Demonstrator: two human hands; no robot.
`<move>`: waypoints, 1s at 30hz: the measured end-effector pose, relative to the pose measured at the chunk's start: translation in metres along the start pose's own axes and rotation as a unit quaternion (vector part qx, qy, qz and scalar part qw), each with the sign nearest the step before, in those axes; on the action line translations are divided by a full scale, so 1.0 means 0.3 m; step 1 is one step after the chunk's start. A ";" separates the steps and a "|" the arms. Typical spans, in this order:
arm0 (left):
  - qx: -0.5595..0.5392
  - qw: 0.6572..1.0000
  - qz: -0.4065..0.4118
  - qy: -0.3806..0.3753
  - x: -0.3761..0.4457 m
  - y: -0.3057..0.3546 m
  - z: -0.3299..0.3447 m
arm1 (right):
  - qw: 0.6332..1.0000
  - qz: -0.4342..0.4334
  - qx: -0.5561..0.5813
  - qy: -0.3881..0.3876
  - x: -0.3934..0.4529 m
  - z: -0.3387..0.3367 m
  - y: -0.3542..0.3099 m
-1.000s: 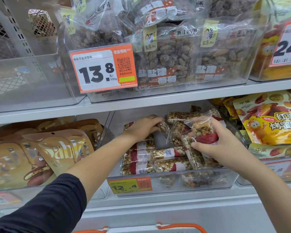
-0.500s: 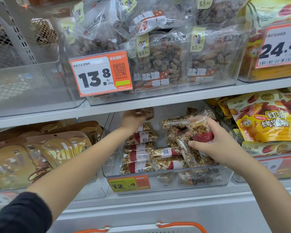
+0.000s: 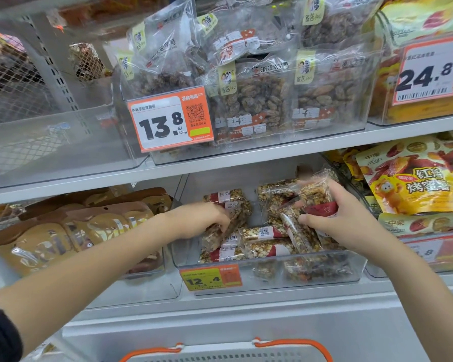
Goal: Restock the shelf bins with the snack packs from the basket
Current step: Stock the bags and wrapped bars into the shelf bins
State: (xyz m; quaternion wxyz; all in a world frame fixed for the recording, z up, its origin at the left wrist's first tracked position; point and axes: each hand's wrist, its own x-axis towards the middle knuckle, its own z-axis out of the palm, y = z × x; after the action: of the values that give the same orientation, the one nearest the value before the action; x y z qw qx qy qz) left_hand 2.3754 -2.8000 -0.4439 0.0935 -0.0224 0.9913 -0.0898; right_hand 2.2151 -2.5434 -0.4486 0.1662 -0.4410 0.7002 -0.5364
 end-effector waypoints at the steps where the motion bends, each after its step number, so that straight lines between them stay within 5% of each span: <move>1: -0.063 0.997 -0.043 -0.012 -0.001 0.002 -0.004 | 1.000 0.000 0.006 -0.001 0.003 0.000 0.000; 3: -0.207 0.964 -0.166 -0.016 0.012 0.008 -0.012 | 1.000 0.004 0.016 -0.006 0.010 0.001 0.004; 5: -0.356 0.890 -0.285 -0.036 0.036 0.028 -0.005 | 1.000 0.009 0.017 -0.012 0.017 0.003 0.008; 7: -0.403 0.840 -0.355 -0.076 0.056 0.041 0.013 | 1.000 0.010 0.017 -0.015 0.021 0.007 0.013; 14: -0.379 0.876 -0.271 -0.125 0.051 0.068 0.018 | 1.000 0.005 0.004 -0.010 0.024 0.009 0.012; 20: -0.276 0.917 -0.286 0.015 0.054 0.031 0.016 | 1.000 0.003 -0.004 -0.010 0.018 0.011 0.010; 24: -0.147 0.956 -0.255 0.007 0.090 0.053 0.067 | 1.000 0.015 0.000 -0.011 0.025 0.010 0.015; 30: -0.027 0.957 -0.277 0.086 0.110 0.049 0.111 | 1.000 0.017 0.005 -0.003 0.022 0.010 0.008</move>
State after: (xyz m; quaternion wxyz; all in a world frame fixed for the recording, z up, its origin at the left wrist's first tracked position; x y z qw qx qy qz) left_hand 2.3489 -2.7934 -0.4847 -0.0211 -0.2906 0.9527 -0.0868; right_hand 2.2125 -2.5504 -0.4501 0.1797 -0.4296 0.7045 -0.5355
